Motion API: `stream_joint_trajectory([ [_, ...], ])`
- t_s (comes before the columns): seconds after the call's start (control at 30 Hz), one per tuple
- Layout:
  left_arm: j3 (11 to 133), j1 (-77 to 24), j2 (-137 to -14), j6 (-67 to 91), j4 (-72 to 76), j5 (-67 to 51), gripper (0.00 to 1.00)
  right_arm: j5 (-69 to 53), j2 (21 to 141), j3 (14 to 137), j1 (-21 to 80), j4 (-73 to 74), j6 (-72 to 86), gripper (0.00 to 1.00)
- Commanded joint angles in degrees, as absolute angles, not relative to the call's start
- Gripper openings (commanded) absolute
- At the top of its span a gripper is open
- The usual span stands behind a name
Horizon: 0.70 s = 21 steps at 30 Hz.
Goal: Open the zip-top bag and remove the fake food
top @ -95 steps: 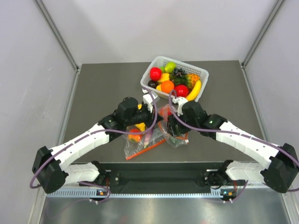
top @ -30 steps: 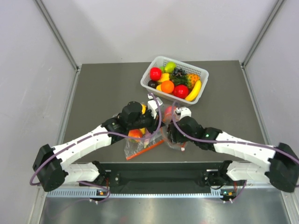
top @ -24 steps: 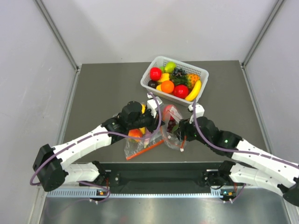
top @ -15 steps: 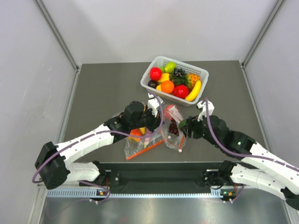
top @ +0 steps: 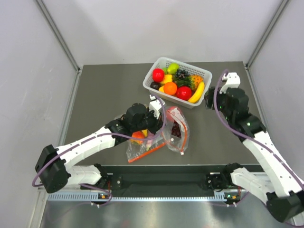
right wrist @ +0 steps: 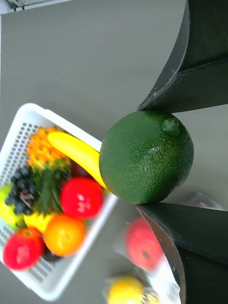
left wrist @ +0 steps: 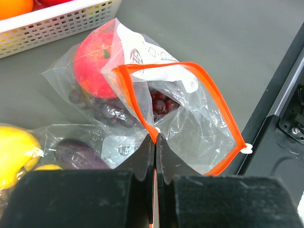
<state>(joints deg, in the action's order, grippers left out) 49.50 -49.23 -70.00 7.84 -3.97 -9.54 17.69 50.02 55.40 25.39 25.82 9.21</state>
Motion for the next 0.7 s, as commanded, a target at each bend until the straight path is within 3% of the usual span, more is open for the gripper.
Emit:
stream_joint_trajectory([
  [0.0, 50.4, -49.3, -67.4, 8.0, -3.8, -9.1, 0.0, 4.1, 58.6, 59.4, 16.8, 14.3, 4.7, 0.3],
  [0.4, 49.7, -49.3, -67.2, 6.7, -5.6, -6.5, 0.0, -6.1, 91.4, 79.3, 10.5, 6.2, 4.0, 0.27],
  [0.67, 50.1, -49.3, -69.3, 7.1, -4.8, -8.0, 0.0, -9.8, 102.7, 84.3, 10.5, 4.8, 4.9, 0.31],
])
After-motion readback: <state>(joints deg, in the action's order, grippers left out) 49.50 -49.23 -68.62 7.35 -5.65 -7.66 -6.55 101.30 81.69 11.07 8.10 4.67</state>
